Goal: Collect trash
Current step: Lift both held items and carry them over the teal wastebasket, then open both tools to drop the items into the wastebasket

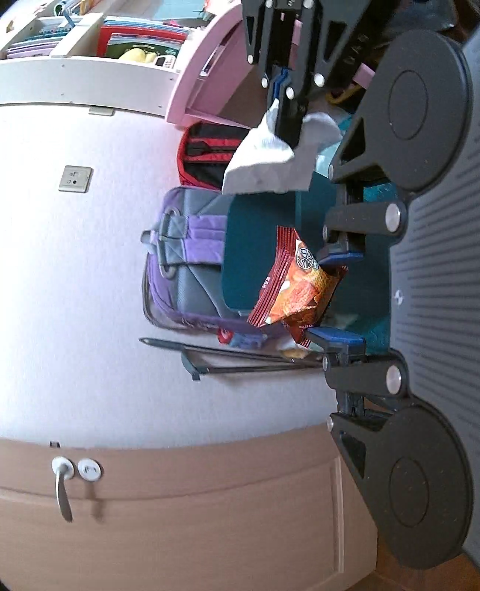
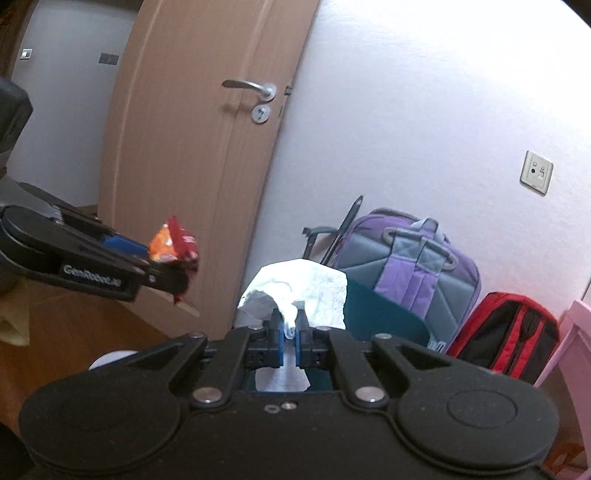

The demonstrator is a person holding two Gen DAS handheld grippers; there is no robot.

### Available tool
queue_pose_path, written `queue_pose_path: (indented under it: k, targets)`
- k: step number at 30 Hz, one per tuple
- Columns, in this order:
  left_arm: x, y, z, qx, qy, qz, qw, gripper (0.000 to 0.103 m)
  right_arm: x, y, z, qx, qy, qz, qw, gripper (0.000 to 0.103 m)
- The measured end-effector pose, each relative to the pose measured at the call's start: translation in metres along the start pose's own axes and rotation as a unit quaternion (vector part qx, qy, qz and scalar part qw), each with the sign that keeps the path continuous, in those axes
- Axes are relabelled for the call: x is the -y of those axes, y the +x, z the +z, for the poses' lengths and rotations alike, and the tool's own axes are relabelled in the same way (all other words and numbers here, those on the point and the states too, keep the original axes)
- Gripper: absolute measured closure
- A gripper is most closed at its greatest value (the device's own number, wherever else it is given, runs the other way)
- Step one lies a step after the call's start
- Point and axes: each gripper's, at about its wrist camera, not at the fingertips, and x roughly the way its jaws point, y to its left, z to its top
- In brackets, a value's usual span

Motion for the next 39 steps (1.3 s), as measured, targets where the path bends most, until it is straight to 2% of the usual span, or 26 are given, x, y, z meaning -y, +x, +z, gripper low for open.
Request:
queue_pose_path:
  k: [6,17,26,33,39]
  targets:
    - [0.026,0.025,0.031,-0.003,0.012,0.000,0.9999,0.070,0.033,0.025,0.005,0.000,0.022,-0.003,1.000,0.099]
    - [0.064,0.113,0.058,-0.039,0.038,0.000,0.9985,0.070,0.077,0.082,-0.010,-0.028,0.042,-0.002,0.999,0.098]
    - [0.076,0.179,0.055,-0.086,0.054,0.010,0.9947,0.070,0.099,0.125,-0.035,-0.071,0.072,0.011,0.995,0.095]
    - [0.068,0.218,0.045,-0.147,0.029,0.012,0.9886,0.069,0.099,0.146,-0.050,-0.109,0.066,0.020,0.992,0.094]
    - [0.070,0.236,0.037,-0.177,0.028,0.017,0.9837,0.069,0.103,0.155,-0.058,-0.126,0.072,0.015,0.989,0.086]
